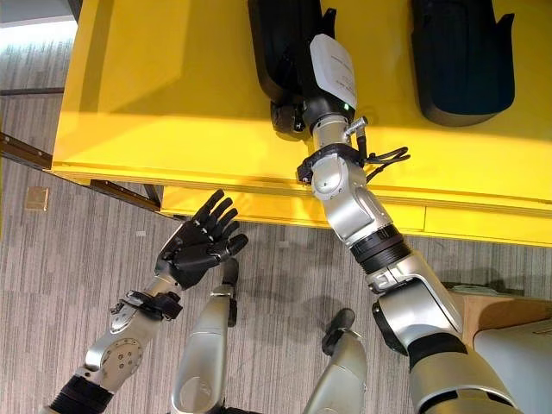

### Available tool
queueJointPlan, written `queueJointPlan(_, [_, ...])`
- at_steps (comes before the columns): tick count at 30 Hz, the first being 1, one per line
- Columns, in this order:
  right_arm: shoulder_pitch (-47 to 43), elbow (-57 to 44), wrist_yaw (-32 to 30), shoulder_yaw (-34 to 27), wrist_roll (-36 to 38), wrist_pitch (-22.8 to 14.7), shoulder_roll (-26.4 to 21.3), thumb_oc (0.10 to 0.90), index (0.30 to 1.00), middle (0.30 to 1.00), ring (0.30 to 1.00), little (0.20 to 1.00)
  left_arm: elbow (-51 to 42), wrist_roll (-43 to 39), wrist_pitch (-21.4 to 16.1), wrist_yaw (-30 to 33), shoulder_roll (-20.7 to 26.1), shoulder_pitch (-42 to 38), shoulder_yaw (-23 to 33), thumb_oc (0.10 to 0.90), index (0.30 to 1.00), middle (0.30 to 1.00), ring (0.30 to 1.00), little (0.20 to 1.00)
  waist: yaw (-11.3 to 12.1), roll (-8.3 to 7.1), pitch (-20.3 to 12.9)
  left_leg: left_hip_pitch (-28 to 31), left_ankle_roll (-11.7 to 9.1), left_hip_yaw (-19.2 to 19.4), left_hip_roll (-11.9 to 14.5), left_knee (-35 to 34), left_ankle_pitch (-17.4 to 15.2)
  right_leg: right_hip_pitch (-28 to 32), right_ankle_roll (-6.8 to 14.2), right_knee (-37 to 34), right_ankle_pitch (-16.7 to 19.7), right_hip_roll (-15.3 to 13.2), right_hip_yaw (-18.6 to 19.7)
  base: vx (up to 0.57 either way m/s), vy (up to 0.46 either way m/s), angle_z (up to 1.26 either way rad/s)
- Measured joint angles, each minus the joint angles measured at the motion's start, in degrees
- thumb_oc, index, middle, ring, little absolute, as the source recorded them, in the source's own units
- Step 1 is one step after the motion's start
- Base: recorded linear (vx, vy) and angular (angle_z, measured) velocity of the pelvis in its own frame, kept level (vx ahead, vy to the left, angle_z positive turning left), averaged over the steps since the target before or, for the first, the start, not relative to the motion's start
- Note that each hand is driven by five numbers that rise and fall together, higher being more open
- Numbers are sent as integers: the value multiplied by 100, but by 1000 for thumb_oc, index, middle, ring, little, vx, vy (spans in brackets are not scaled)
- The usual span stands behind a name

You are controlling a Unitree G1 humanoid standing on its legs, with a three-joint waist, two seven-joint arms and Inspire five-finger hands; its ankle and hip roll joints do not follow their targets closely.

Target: Move parts from the plastic box to the shelf.

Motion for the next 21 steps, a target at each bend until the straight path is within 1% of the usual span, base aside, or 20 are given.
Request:
queueJointPlan(5, [148,-142,99,33,85,7,107,900,1000,1000,1000,1000,0,-2,1,-4,-20,62,0,900,1000,1000,1000,1000,1,2,-1,80,11,73,0,3,-14,7,0,23,-1,-3,89,9,8,-5])
queueJointPlan(10, [197,-248,426,40,79,69,92,900,1000,1000,1000,1000,-1,-5,1,-43,-20,100,0,900,1000,1000,1000,1000,1,4,-2,147,9,90,0,-15,-16,29,18,46,-13,-3,121,0,0,0])
queueJointPlan(14, [541,-858,690,45,92,99,7,900,1000,1000,1000,1000,-1,-3,1,-50,-21,144,-5,900,1000,1000,1000,1000,-13,4,-1,149,9,89,2,-17,-15,25,29,57,-20,-3,123,0,0,0])
queueJointPlan(17, [886,-1273,649,64,42,101,102,900,1000,1000,1000,1000,-9,0,0,-47,-22,161,-13,900,1000,1000,1000,1000,-24,5,-1,149,9,90,2,-17,-15,21,33,66,-23,-3,128,0,0,0])
queueJointPlan(19, [951,-1305,582,98,-100,105,158,900,1000,1000,1000,1000,-11,0,-1,-47,-22,166,-17,900,1000,1000,1000,1000,-31,6,0,150,10,90,2,-14,-16,20,34,68,-24,-3,131,0,0,0])
queueJointPlan(21, [960,-1238,407,101,-480,128,247,900,1000,1000,1000,1000,-14,1,-2,-44,-24,157,-44,900,1000,1000,1000,1000,-31,8,1,150,10,96,1,-14,-15,13,35,67,-24,-3,140,-19,35,-1])
